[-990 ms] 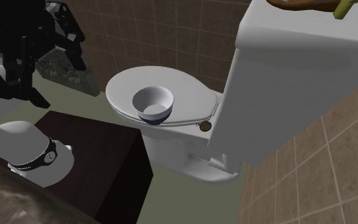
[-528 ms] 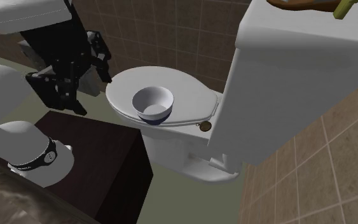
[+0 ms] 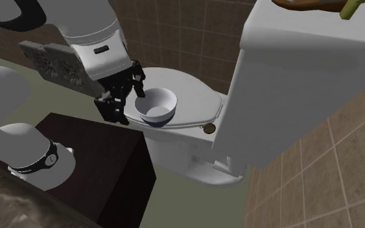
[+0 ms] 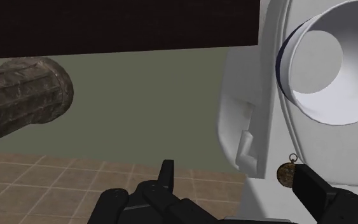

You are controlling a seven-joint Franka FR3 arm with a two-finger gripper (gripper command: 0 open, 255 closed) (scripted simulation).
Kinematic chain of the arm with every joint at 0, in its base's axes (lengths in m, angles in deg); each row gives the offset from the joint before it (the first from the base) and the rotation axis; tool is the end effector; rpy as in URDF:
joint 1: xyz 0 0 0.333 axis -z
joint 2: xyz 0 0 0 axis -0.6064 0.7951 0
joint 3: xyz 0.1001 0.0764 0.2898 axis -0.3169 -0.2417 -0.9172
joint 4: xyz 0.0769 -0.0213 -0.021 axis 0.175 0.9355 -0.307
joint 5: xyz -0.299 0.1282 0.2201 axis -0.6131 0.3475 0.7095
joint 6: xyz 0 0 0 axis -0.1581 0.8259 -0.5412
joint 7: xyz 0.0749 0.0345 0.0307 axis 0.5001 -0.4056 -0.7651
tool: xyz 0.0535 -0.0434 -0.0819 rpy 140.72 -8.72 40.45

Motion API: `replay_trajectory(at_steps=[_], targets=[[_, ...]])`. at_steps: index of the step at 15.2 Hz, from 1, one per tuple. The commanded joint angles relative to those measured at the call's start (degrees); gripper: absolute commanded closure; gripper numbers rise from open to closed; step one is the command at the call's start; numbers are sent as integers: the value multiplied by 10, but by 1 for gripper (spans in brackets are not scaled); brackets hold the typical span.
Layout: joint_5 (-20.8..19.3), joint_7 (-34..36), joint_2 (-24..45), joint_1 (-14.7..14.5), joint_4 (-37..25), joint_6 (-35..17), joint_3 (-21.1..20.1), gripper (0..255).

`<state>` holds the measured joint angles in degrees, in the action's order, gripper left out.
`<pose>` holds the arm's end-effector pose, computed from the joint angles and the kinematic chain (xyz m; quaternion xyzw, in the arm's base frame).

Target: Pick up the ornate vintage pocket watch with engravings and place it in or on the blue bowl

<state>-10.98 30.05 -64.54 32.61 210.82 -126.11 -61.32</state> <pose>0.3260 0.1036 0.4529 -0.9975 0.0286 -0.0378 0.0517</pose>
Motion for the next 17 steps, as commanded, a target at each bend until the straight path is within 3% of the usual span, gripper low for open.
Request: replay_trajectory(at_steps=[1,7,11,14,17], targets=[[13,14,31,-5,10,-55,-18,0],[41,60,149,-15,22,-223,-78,0],[32,104,248,-6,7,-332,-121,0],[-12,160,329,14,-14,-408,-156,0],[-128,267,415,40,-45,-474,-181,0]])
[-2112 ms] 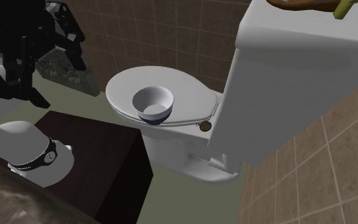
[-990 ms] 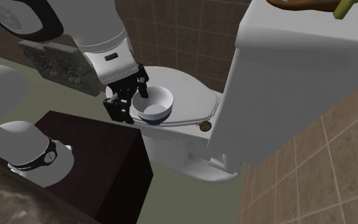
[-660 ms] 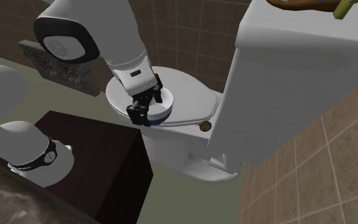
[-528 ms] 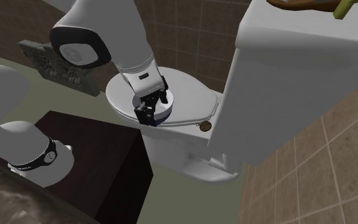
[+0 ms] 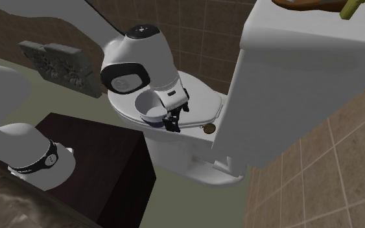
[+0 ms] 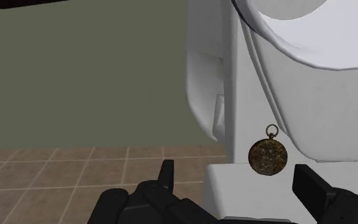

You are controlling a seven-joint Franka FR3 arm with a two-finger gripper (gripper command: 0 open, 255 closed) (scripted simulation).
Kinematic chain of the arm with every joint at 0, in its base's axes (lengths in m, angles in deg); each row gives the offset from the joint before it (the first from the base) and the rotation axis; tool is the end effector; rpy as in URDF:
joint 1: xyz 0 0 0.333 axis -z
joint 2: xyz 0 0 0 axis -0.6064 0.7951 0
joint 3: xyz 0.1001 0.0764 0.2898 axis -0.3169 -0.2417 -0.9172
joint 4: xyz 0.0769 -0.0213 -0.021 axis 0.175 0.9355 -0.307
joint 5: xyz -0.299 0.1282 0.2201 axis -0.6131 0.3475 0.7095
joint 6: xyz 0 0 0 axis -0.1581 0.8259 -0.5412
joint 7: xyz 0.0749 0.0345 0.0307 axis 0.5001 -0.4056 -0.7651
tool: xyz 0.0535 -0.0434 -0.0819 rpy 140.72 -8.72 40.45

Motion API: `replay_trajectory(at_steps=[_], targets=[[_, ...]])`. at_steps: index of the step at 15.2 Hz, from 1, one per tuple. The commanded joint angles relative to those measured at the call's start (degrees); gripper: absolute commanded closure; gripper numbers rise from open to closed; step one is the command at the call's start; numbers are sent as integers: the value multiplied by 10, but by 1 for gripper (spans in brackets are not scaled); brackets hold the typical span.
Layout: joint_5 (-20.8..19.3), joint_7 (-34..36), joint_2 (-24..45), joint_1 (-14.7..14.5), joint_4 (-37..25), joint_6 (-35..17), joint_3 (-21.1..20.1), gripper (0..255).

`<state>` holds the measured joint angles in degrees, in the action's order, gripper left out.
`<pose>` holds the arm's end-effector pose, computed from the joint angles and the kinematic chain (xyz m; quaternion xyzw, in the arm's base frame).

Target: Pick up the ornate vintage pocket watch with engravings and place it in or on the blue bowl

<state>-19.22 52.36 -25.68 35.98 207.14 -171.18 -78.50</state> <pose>0.4020 0.2208 0.2900 -0.9884 0.0716 -0.1090 0.0775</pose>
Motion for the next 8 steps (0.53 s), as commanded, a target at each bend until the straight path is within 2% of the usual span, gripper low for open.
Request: replay_trajectory(at_steps=[1,2,4,6,8], targets=[[-106,96,56,6,-21,-40,-4,0],[-170,152,85,-4,-37,-54,12,0],[-279,251,138,-52,-73,-76,69,0],[-346,320,186,-116,-112,-94,135,0],[-388,371,231,-173,-153,-111,190,0]])
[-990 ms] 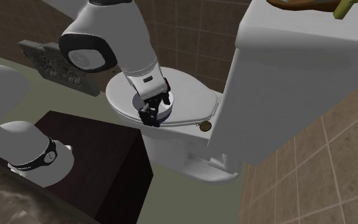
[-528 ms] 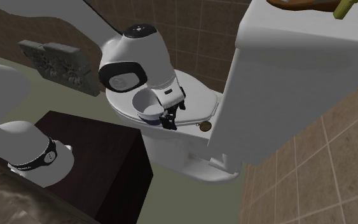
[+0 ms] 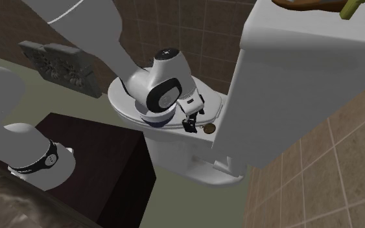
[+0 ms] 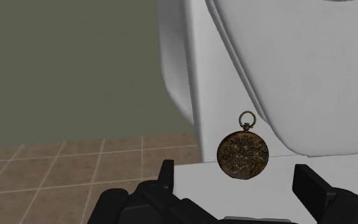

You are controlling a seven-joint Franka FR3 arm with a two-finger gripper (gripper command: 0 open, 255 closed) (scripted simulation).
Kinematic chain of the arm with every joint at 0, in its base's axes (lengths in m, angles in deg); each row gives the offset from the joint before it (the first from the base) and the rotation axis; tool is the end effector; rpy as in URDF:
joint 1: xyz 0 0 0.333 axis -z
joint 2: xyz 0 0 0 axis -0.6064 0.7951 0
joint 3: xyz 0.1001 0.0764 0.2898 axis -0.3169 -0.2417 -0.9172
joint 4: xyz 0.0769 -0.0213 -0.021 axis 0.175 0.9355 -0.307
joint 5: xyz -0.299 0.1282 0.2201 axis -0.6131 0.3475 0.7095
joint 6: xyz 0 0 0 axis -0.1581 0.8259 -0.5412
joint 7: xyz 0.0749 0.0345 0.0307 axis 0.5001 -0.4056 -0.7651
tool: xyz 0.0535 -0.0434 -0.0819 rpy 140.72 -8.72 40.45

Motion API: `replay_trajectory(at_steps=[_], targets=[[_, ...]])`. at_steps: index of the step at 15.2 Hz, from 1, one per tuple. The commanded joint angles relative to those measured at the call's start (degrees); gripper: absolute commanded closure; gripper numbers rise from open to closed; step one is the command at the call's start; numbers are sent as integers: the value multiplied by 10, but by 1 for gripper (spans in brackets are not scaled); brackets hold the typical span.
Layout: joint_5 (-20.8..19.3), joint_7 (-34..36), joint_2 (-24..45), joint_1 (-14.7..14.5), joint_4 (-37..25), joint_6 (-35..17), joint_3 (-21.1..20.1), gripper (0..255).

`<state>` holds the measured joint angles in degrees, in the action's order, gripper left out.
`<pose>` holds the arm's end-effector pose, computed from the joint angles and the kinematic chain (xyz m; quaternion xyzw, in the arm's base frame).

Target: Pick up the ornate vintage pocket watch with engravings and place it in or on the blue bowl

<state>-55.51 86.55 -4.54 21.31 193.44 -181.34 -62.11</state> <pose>0.4462 0.2810 0.2191 -0.9813 0.0899 -0.1428 0.0921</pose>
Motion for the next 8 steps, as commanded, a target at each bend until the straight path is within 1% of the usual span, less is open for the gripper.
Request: replay_trajectory(at_steps=[1,3,8], targets=[[-38,49,42,-52,-38,-17,50,0],[-54,82,86,-94,-81,-31,88,0],[-60,94,130,-117,-114,-47,113,0]])
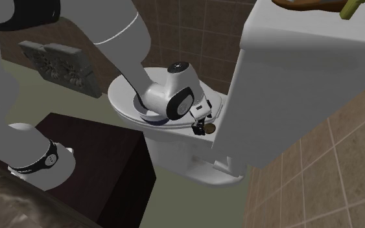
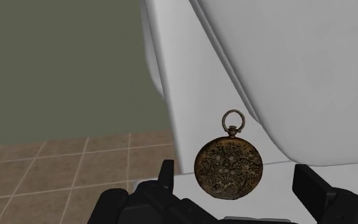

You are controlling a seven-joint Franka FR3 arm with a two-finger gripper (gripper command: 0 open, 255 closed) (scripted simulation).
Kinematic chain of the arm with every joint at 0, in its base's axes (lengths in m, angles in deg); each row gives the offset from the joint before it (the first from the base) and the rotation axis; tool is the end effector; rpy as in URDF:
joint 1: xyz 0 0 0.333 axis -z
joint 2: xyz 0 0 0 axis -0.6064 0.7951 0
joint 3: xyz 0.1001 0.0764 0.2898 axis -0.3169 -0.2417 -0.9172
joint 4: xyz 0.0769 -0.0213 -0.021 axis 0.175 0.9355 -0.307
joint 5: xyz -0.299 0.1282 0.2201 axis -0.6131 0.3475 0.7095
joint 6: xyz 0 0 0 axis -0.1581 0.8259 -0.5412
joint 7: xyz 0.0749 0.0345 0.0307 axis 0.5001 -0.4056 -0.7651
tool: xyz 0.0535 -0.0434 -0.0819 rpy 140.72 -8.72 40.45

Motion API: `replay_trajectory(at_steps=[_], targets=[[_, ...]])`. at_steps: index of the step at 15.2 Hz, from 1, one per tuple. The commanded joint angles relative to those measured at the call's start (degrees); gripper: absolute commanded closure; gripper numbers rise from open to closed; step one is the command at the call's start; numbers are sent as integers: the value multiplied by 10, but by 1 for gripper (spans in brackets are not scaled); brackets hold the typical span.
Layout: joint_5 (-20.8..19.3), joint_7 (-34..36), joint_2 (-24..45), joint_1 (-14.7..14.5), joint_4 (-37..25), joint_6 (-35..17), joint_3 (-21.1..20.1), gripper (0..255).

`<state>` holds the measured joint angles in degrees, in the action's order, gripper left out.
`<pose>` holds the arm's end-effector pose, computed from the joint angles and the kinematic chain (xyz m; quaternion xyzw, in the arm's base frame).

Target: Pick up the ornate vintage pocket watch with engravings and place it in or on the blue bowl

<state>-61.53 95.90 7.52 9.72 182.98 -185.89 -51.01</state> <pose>0.4748 0.3129 0.1669 -0.9771 0.1000 -0.1604 0.0981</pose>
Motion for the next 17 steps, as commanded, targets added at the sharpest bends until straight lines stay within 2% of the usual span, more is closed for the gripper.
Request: replay_trajectory(at_steps=[1,3,11,12,17], targets=[[-1,2,19,-5,-16,-5,6,0],[-3,6,42,-13,-33,-12,15,0],[-2,6,42,-13,-33,-12,15,0],[-2,4,43,-11,-34,-12,14,255],[-3,7,49,-15,-36,-17,19,255]])
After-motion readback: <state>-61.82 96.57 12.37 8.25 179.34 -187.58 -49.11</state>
